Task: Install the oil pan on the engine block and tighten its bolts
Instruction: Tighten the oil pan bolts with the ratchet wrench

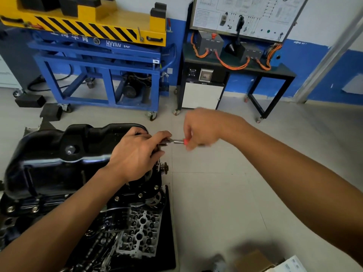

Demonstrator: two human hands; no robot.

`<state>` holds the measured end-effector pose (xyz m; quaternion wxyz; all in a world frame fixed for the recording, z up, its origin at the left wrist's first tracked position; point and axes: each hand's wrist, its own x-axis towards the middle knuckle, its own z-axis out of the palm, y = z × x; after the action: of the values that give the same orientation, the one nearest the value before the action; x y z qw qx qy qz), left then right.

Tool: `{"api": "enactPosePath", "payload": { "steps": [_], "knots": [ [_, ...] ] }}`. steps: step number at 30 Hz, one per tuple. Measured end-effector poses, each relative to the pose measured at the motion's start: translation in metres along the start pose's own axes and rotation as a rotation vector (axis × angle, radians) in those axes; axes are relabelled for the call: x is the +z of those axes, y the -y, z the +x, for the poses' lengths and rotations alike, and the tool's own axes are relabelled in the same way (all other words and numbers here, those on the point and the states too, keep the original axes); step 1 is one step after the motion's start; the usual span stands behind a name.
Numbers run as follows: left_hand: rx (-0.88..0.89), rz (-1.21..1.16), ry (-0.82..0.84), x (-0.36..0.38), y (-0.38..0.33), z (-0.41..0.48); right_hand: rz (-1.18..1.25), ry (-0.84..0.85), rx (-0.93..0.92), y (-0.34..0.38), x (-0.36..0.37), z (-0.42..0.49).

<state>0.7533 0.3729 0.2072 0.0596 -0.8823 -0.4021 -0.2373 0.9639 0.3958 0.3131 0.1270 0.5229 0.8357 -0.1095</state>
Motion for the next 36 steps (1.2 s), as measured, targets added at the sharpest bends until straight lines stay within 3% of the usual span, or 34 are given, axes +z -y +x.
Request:
{"api": "enactPosePath", "payload": {
  "steps": [3, 7, 13, 16, 19, 22, 26, 33, 36],
  "knots": [
    [-0.025, 0.012, 0.016, 0.0, 0.0, 0.001, -0.051, -0.277, 0.034, -0.005, -0.001, 0.021],
    [-0.012, 0.036, -0.001, 0.0, -0.001, 0.0, -0.06, -0.365, -0.027, 0.002, 0.01, 0.032],
    [-0.035, 0.085, -0.018, 0.003, -0.004, 0.001, -0.107, -0.316, 0.033, 0.003, 0.015, 0.008],
    [-0.045, 0.089, -0.027, 0.003, -0.005, 0.002, -0.1, -0.14, -0.007, 0.012, 0.014, -0.01],
    [-0.019, 0.093, -0.017, 0.001, -0.005, 0.001, 0.092, 0.023, -0.13, 0.041, 0.023, -0.019],
    [0.011, 0.101, 0.051, -0.003, -0.004, -0.001, 0.307, -0.037, -0.147, 0.064, 0.031, -0.018],
    [0.024, 0.08, 0.048, -0.005, -0.003, 0.0, 0.34, -0.037, -0.128, 0.064, 0.03, -0.018],
    [0.032, 0.021, -0.03, -0.001, -0.004, 0.0, 0.175, 0.021, -0.105, 0.03, 0.014, -0.017],
    [0.022, 0.032, -0.002, -0.001, -0.001, 0.0, -0.03, -0.098, -0.043, 0.015, 0.008, -0.01]
  ]
}}
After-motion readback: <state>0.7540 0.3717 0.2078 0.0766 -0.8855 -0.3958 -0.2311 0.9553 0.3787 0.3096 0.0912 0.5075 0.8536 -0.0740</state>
